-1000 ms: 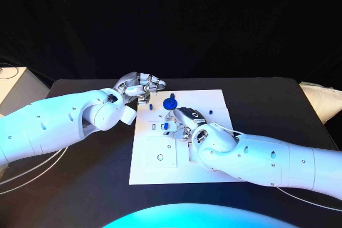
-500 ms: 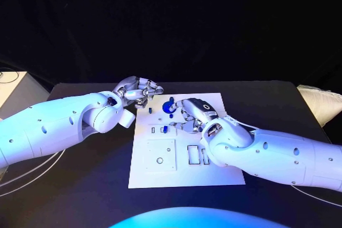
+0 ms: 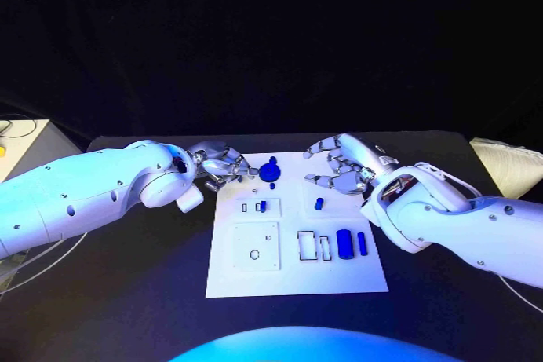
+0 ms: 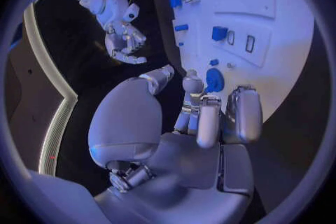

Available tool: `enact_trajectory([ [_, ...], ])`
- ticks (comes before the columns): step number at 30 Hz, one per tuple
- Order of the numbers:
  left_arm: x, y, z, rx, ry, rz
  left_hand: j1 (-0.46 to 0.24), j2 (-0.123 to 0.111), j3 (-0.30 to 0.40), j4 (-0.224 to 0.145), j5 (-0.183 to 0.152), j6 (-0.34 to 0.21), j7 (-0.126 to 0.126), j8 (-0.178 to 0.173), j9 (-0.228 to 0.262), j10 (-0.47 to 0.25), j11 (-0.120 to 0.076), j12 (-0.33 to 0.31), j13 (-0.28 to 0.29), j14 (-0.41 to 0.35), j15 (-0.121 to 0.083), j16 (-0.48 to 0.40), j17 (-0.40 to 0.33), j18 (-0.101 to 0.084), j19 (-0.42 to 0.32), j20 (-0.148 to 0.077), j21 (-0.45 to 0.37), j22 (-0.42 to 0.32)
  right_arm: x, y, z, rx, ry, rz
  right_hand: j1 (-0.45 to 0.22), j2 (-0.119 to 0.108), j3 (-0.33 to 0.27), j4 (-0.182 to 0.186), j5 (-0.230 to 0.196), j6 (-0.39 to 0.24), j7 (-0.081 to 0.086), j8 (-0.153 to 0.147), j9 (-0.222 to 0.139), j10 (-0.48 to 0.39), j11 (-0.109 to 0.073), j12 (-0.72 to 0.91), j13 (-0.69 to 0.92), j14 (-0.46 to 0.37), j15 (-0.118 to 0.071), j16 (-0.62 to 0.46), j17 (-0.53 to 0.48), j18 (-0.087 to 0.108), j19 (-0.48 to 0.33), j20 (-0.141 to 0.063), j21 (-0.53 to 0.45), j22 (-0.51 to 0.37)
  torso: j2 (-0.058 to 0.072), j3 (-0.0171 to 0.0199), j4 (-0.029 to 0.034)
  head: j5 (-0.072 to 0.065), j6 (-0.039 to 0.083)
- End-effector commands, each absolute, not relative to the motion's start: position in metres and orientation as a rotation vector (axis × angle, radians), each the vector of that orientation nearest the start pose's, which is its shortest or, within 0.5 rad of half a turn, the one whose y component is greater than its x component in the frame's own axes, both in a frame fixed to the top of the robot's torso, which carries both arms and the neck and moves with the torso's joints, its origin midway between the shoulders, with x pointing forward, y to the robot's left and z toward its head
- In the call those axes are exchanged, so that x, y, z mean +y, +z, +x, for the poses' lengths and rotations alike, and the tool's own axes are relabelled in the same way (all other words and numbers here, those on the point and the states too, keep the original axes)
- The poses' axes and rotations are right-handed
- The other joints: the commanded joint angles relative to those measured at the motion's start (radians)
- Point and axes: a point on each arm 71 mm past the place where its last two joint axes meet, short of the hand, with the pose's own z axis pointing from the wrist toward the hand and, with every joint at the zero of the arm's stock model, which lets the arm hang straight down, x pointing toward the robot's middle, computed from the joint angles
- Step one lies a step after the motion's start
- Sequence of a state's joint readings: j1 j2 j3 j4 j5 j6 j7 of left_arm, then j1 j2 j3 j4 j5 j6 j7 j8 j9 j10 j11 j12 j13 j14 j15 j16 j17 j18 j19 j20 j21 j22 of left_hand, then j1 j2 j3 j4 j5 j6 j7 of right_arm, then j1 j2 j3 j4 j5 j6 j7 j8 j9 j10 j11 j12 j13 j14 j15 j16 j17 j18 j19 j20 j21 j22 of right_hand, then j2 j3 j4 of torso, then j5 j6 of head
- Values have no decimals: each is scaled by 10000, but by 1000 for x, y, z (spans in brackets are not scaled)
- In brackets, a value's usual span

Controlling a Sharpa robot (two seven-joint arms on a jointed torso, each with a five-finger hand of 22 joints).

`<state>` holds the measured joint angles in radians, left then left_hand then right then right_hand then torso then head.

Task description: Assemble the parts on the task board

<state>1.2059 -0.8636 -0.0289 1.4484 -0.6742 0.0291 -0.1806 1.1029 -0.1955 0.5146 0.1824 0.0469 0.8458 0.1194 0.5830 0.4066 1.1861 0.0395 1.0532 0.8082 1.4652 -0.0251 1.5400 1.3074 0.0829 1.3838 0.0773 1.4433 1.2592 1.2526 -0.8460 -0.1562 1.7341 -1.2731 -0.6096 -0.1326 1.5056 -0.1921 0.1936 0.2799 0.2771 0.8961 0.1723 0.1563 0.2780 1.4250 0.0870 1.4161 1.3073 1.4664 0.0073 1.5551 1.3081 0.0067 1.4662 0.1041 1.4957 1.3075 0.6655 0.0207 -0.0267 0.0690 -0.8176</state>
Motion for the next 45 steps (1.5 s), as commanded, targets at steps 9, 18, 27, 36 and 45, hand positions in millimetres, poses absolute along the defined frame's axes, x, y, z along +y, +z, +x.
enact_trajectory([
  [9,202,-218,490,23753,-5253,-2164,43,236,-425,729,34,44,-204,730,739,50,-154,131,158,808,-113,-80,1921,-123,-52,-95,-66,-41,-200,-165,467,15920,8621,3047,-81,-106,98,35,117,-4,5,31,-30,-188,0,-150,987,900,35,-58,2069,179,595,87,-218,2014,-224,125,68,85,-167],
  [18,185,-218,497,23863,-4385,-1010,-279,137,-784,1075,33,-151,-198,871,1026,50,-147,154,171,816,-118,-81,1935,-135,-18,-120,-57,-5,-226,-159,482,15234,8164,4119,-417,-92,130,83,108,-144,34,15,-77,-552,29,-482,662,815,57,-189,1766,330,303,104,-847,1623,-217,160,46,202,-172],
  [27,175,-221,501,24140,-4108,-532,-317,160,-848,1077,34,-221,-187,866,1066,16,-140,128,140,820,-115,-75,1948,-138,-11,-117,-54,6,-233,-159,486,15216,7989,4359,-464,-103,127,81,118,-178,39,13,-86,-609,34,-530,614,798,60,-216,1712,348,266,108,-929,1573,-198,143,64,151,-221],
  [36,165,-227,503,24558,-4127,-315,-367,188,-912,1082,33,-287,-175,854,1101,-20,-128,103,110,818,-107,-78,1946,-141,-8,-111,-53,13,-232,-160,489,15315,7947,4411,-611,-82,102,102,114,-197,43,29,-93,-646,42,-558,578,786,66,-237,1672,362,236,113,-1001,1530,-168,111,61,153,-283],
  [45,158,-231,505,24799,-4138,-235,-396,212,-943,1085,33,-306,-171,855,1121,-32,-124,98,106,829,-103,-60,1979,-142,-5,-107,-51,18,-229,-162,490,15462,7946,4469,-788,-34,64,103,26,-207,43,62,-99,-644,42,-543,575,790,68,-237,1686,369,226,116,-1042,1508,-160,92,80,135,-366],
])
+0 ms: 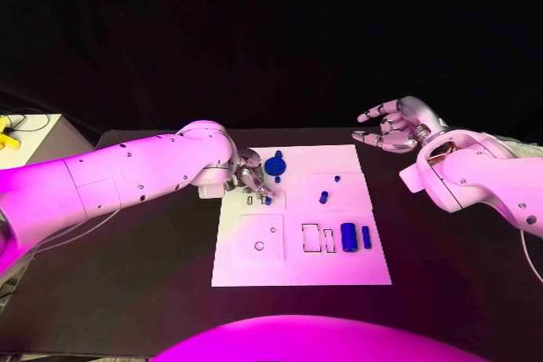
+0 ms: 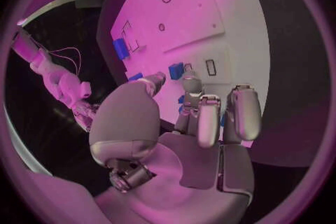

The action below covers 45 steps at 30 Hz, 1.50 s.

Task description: Assemble the parts on the task board

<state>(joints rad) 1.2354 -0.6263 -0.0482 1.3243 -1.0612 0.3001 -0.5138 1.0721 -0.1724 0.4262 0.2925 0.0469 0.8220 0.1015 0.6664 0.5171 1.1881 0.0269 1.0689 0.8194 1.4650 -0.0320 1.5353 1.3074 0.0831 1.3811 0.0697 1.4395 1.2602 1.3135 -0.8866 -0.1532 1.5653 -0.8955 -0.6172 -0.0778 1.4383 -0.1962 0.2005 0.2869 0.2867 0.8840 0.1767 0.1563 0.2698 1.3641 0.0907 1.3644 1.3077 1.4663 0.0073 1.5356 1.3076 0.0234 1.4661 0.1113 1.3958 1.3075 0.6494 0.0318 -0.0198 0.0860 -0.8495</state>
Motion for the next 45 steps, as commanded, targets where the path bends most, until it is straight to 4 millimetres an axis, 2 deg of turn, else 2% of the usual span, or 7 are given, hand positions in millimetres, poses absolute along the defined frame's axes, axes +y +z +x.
enact_trajectory([
  [1,157,-231,505,24814,-4129,-225,-88,-19,-58,-16,33,-67,9,21,16,-53,2,-59,-7,830,-34,-13,1979,-144,22,-30,-13,9,-229,-162,490,15488,7934,4478,-154,26,-12,33,-109,-90,-2,70,-19,-23,5,-11,581,801,66,-28,1726,200,232,44,-38,1513,4,-23,9,-41,-50],
  [18,152,-234,506,24995,-4271,-268,59,185,-50,-79,38,-73,0,84,144,-74,-1,-51,3,823,-28,-22,1967,-142,16,-20,-15,9,-226,-165,492,15801,7780,4445,-307,109,-45,31,-281,-85,-9,118,-22,13,1,38,603,820,63,-6,1783,187,266,41,7,1544,7,-3,29,-62,-147],
  [28,152,-234,504,25178,-4531,-384,719,422,172,-329,36,-53,-51,145,346,-136,-47,-90,-39,809,-58,-45,1938,-129,-34,-28,-43,-40,-224,-166,493,15944,7733,4423,-308,132,-36,24,-289,-78,-12,128,-21,15,-2,41,603,815,62,-15,1762,192,257,40,-18,1528,20,1,15,-77,-175],
  [33,153,-233,503,25158,-4670,-569,1465,682,1126,-828,39,-21,-185,252,650,-183,-171,-170,-86,796,-173,-73,1906,-119,-63,-114,-62,-70,-224,-167,494,15996,7675,4417,-308,132,-36,24,-289,-78,-12,128,-21,15,-2,41,603,815,62,-15,1762,192,257,40,-18,1528,29,1,12,-33,-185],
  [34,153,-233,503,25150,-4697,-603,1469,681,1264,-856,38,-36,-187,261,695,-186,-174,-181,-96,794,-175,-77,1900,-119,-67,-124,-65,-75,-225,-167,494,16000,7664,4417,-306,142,-31,20,-283,-76,-13,132,-21,13,-3,40,600,809,61,-25,1738,196,251,39,-32,1519,35,-3,7,-49,-189],
  [36,153,-232,503,25163,-4764,-673,1452,532,2506,-1332,34,-144,-228,354,1062,-162,-159,-222,-117,798,-197,-80,1910,-119,-66,-164,-67,-65,-225,-167,494,16020,7635,4419,-306,142,-31,20,-283,-76,-13,132,-21,13,-3,40,600,809,61,-25,1738,196,251,39,-32,1519,36,-12,5,-63,-182],
  [45,151,-233,506,25136,-4920,-970,1154,444,3842,-2107,43,-271,-178,453,1529,-120,-188,-267,-141,806,-197,-77,1933,-124,-58,-158,-60,-36,-224,-167,494,16073,7627,4403,-306,142,-31,20,-283,-76,-13,132,-21,13,-3,40,600,809,61,-25,1738,196,251,39,-32,1519,17,3,16,-73,-231],
])
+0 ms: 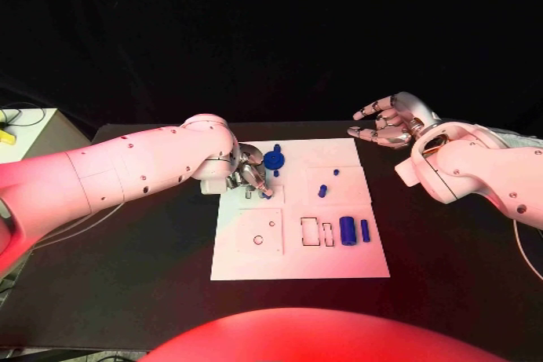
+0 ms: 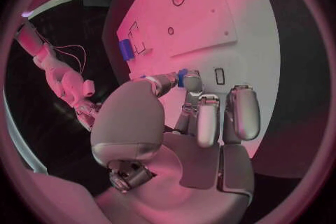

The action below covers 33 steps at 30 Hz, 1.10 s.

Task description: Assemble the parts on the task board

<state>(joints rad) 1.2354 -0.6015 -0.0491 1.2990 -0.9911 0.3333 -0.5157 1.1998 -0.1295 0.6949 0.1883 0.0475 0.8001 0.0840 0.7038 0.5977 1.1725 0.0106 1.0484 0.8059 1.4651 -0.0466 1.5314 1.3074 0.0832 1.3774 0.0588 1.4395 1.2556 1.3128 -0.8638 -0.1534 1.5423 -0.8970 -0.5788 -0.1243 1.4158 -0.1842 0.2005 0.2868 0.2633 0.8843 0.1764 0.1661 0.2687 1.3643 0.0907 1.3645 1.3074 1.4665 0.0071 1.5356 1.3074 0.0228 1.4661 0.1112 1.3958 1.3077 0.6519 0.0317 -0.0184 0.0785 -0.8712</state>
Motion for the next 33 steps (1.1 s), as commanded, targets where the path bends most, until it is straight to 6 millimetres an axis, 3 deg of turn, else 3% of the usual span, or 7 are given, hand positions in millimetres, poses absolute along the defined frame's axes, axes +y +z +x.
enact_trajectory([
  [1,152,-232,506,25092,-4937,-1040,-182,14,1332,-1181,38,-68,2,103,797,48,-19,-68,-8,805,-42,-38,1935,-127,-19,-42,-56,17,-224,-167,494,16079,7626,4403,-81,22,-30,21,-49,-80,-10,34,-10,11,-3,40,603,807,63,-25,1741,201,251,40,-33,1517,-12,5,3,1,-15],
  [7,158,-231,507,24763,-5170,-1761,-659,-27,2443,-1806,107,45,-1,362,1292,196,-46,-14,44,828,-59,-15,1982,-129,0,-32,-30,56,-224,-168,494,16117,7617,4402,-92,38,-26,19,-39,-74,-13,45,-9,15,-5,46,604,805,60,-31,1730,202,252,38,-36,1515,-25,14,22,5,-15],
  [9,162,-230,507,24667,-5341,-2135,-1002,-124,2782,-2038,565,133,-40,467,1487,306,-77,73,115,852,-91,20,2040,-133,18,-49,-12,85,-225,-168,494,16136,7613,4404,-92,38,-26,19,-39,-74,-13,45,-9,15,-5,46,604,805,60,-31,1730,202,252,38,-36,1515,-21,17,29,17,-12],
  [14,169,-227,503,24475,-5673,-2861,-1740,-273,3074,-2461,2328,385,-183,721,1807,706,-222,422,437,946,-219,174,2280,-181,180,-151,109,320,-226,-168,493,16189,7582,4416,-92,38,-26,19,-39,-74,-13,45,-9,15,-5,46,604,805,60,-31,1730,202,252,38,-36,1515,-19,9,29,38,-15],
  [22,173,-223,496,23839,-5868,-3456,-2208,-288,3001,-2816,3893,745,-353,718,1808,1089,-386,374,281,963,-381,198,2305,-281,503,-305,335,780,-230,-169,493,16211,7505,4456,-103,37,-29,17,-30,-71,-15,53,-9,17,-8,49,604,804,59,-32,1727,203,251,37,-42,1512,-8,12,26,101,-15],
  [26,173,-223,494,23330,-5784,-3581,-2314,-287,3007,-2917,4253,840,-399,743,1771,1214,-430,429,328,980,-421,232,2359,-314,602,-344,405,930,-231,-169,493,16233,7480,4460,-101,31,-30,7,14,-73,-18,61,-10,13,-10,47,598,805,56,-32,1730,201,255,35,-38,1515,-34,16,42,115,-15],
  [33,170,-226,489,22474,-5439,-3372,-2362,-279,3025,-2973,4363,904,-425,759,1744,1303,-455,503,415,984,-443,240,2371,-333,656,-363,442,1012,-233,-170,494,16267,7436,4467,-100,27,-30,3,44,-74,-19,66,-11,10,-12,46,594,804,54,-34,1727,201,257,33,-38,1516,-101,36,99,149,-15],
])
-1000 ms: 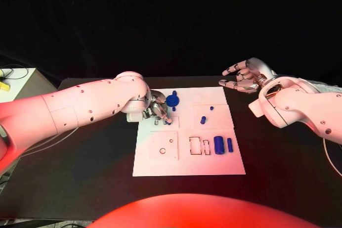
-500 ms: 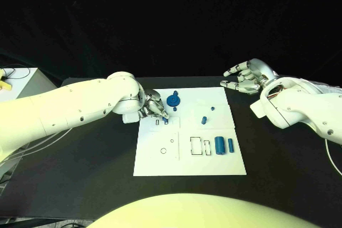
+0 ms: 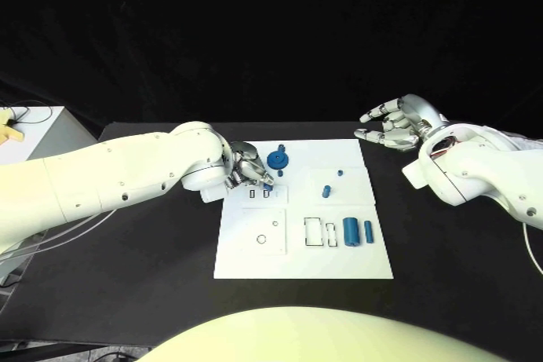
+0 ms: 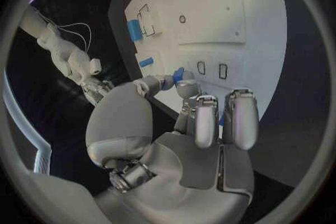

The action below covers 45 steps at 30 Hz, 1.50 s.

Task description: Assemble the parts on the task board

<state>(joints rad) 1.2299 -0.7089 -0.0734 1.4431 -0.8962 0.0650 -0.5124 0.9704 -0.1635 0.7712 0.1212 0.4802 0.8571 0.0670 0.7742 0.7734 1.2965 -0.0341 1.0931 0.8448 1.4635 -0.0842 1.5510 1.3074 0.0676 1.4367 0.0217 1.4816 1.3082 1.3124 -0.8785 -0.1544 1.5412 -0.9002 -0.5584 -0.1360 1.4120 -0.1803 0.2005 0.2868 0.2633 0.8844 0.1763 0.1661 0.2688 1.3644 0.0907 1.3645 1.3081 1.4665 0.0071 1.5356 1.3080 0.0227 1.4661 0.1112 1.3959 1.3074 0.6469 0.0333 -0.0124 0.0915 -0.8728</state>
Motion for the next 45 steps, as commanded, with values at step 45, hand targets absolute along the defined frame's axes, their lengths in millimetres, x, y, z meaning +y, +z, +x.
enact_trajectory([
  [45,168,-266,472,21832,-4775,-3109,-186,89,2457,-2399,47,423,-299,106,-101,162,-53,126,71,1007,-111,57,2386,-203,147,-36,83,609,-234,-173,494,16467,7383,4429,-94,-12,-34,14,148,-77,-20,90,-15,23,-15,67,598,815,50,-20,1756,188,286,28,14,1553,-133,85,123,-116,2],
])
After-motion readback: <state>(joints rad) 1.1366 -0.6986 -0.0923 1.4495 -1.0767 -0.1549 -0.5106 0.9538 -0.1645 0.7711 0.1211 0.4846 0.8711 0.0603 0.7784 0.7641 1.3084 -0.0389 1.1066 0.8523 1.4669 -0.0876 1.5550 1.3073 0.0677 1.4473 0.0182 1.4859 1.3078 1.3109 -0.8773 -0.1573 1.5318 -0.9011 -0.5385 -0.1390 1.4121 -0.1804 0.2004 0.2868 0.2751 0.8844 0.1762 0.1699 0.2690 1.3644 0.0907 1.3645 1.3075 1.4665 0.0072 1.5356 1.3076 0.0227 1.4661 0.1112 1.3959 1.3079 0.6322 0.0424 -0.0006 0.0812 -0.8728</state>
